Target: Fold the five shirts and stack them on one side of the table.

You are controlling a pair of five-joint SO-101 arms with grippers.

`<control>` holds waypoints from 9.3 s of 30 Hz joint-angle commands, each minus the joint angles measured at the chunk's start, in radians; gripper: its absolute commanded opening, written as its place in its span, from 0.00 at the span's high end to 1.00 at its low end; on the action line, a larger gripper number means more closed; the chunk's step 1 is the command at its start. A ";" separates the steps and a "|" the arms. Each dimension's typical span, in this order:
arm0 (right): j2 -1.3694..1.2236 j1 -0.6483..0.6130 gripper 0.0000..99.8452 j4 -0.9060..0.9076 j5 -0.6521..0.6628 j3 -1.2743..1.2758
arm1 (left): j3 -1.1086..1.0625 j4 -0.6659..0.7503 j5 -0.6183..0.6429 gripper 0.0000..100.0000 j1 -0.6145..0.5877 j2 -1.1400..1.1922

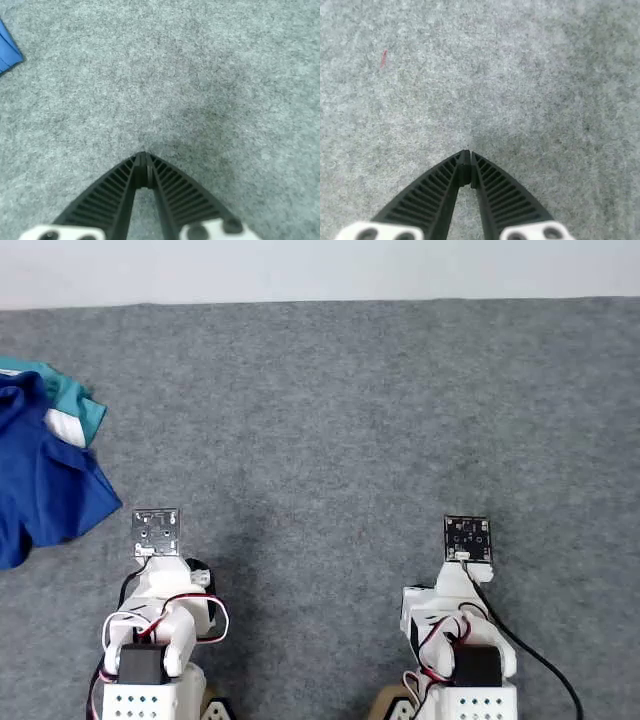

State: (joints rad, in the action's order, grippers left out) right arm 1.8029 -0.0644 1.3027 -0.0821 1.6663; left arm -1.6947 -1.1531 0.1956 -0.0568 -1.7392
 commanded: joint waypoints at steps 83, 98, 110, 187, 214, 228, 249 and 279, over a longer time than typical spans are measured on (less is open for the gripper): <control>0.010 -0.005 0.99 0.002 0.008 0.017 | 0.008 -0.003 -0.006 1.00 0.002 -0.009; 0.010 -0.005 0.99 0.002 0.008 0.017 | 0.008 -0.003 -0.006 1.00 0.002 -0.009; 0.010 -0.005 0.99 0.002 0.008 0.017 | 0.008 -0.003 -0.006 1.00 0.002 -0.009; 0.010 -0.005 0.99 0.002 0.008 0.017 | 0.160 0.021 -0.003 1.00 0.241 -0.008; 0.010 -0.005 0.99 0.002 0.008 0.017 | 0.891 0.157 -0.181 1.00 -0.207 0.752; 0.010 -0.005 0.99 0.002 0.008 0.017 | 1.394 -0.459 -0.680 1.00 -0.557 1.257; 0.010 -0.005 0.99 0.002 0.008 0.017 | 1.980 -0.600 -0.646 0.78 -0.649 1.689; 0.010 -0.005 0.99 0.002 0.008 0.017 | 2.031 -0.445 -0.720 0.79 -0.680 2.076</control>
State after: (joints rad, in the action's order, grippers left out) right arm 1.8029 -0.0644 1.3027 -0.0821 1.6663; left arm 0.3107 -1.6134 -0.5317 -0.7795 0.3399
